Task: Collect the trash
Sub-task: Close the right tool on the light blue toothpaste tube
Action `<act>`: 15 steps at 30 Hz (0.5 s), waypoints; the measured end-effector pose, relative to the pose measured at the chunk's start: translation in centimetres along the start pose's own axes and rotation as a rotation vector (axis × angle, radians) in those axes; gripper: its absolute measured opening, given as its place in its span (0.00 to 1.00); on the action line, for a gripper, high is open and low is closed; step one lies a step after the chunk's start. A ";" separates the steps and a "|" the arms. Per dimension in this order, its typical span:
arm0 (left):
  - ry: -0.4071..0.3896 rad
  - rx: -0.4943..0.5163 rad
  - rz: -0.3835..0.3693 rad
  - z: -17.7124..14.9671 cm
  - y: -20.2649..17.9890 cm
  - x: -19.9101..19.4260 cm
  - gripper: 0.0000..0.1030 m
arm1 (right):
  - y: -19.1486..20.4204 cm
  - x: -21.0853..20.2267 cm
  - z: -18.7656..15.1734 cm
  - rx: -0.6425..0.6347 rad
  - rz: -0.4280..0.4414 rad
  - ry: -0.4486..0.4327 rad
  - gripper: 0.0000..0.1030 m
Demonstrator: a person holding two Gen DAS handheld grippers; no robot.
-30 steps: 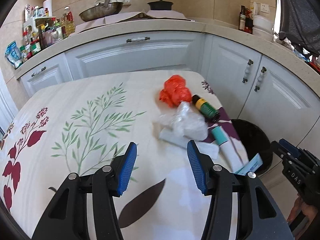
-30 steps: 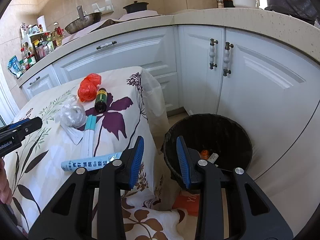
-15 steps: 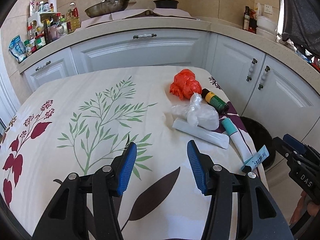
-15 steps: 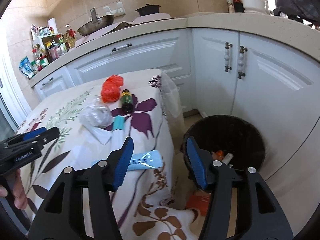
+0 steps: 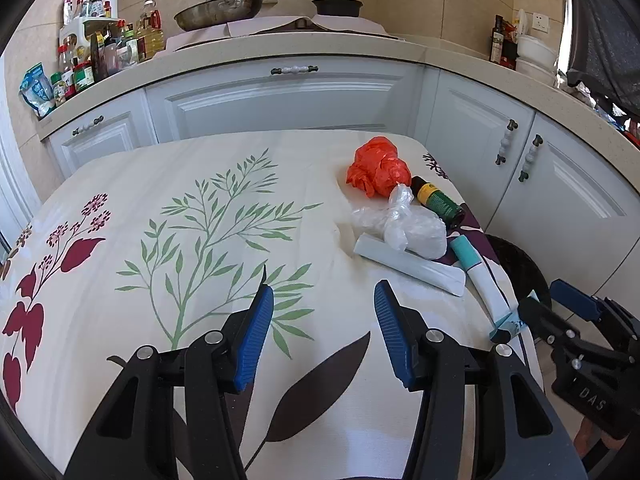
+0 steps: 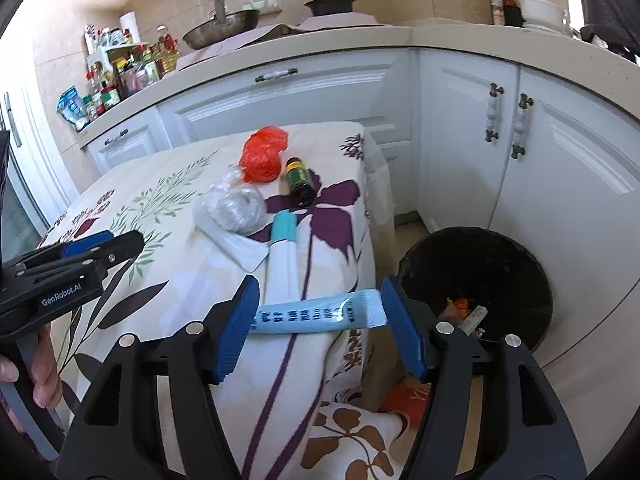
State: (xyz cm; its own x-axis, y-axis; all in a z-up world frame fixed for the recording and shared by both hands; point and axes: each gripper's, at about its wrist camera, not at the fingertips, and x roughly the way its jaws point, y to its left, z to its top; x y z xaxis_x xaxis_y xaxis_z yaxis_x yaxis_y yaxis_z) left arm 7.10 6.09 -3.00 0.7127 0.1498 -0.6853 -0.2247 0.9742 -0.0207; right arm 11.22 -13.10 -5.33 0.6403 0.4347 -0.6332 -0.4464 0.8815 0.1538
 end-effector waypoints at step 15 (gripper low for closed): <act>-0.001 -0.007 -0.012 -0.1 0.3 0.1 0.51 | 1.2 1.2 -0.4 -0.050 -0.030 0.052 0.67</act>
State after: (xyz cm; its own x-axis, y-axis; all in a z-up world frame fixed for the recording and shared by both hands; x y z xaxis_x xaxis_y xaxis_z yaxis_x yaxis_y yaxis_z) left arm 7.08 6.37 -3.13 0.7158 0.1380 -0.6846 -0.2206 0.9748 -0.0342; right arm 11.21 -11.57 -6.17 0.6212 0.3967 -0.6759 -0.4588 0.8832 0.0967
